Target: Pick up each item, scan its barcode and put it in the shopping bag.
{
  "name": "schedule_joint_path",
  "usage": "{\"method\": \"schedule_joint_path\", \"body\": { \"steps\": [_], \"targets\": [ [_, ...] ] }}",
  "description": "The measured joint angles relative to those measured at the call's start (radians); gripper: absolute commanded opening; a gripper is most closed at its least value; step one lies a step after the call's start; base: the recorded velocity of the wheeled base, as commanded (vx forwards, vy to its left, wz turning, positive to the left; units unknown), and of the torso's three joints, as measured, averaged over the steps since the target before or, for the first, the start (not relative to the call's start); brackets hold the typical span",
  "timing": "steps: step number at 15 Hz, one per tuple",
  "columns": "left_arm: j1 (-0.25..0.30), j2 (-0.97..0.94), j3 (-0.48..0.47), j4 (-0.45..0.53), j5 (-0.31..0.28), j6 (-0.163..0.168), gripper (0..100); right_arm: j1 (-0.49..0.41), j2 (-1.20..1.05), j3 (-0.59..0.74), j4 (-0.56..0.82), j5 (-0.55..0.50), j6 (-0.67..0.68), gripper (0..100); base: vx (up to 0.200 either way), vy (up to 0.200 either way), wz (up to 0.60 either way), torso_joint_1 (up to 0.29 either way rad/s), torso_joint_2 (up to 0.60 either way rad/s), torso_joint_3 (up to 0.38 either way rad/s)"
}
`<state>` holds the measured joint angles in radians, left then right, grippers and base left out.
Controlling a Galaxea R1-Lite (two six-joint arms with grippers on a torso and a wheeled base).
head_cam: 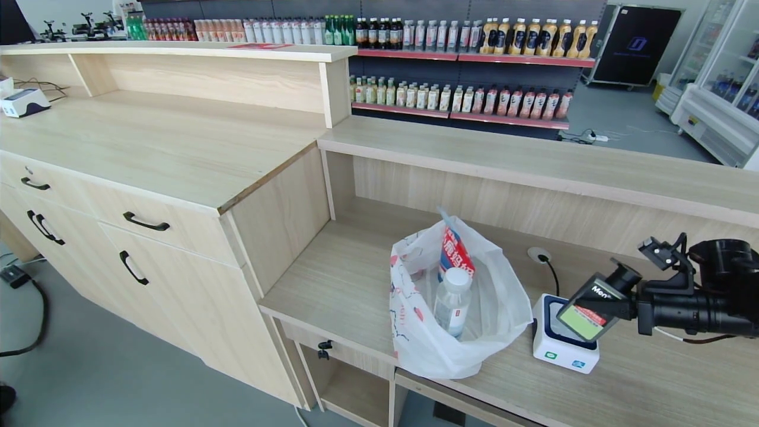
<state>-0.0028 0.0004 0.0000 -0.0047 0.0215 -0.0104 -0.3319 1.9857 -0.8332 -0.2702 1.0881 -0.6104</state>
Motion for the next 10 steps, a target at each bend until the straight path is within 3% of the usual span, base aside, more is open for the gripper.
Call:
{"method": "schedule_joint_path", "body": {
  "steps": [3,8,10],
  "targets": [
    [0.0,0.0,0.0,0.0,0.0,0.0,100,-0.009,-0.186,0.027,0.015,-0.047,-0.001,0,0.0,0.0,0.0,0.0,0.0,0.0],
    [0.0,0.0,0.0,0.0,0.0,0.0,100,-0.112,-0.423,0.088,0.062,-0.111,-0.086,0,0.0,0.0,0.0,0.0,0.0,0.0],
    [0.0,0.0,0.0,0.0,-0.001,0.0,100,-0.122,-0.451,0.083,0.057,-0.117,-0.102,0,0.0,0.0,0.6,0.002,0.0,-0.002]
  ]
}}
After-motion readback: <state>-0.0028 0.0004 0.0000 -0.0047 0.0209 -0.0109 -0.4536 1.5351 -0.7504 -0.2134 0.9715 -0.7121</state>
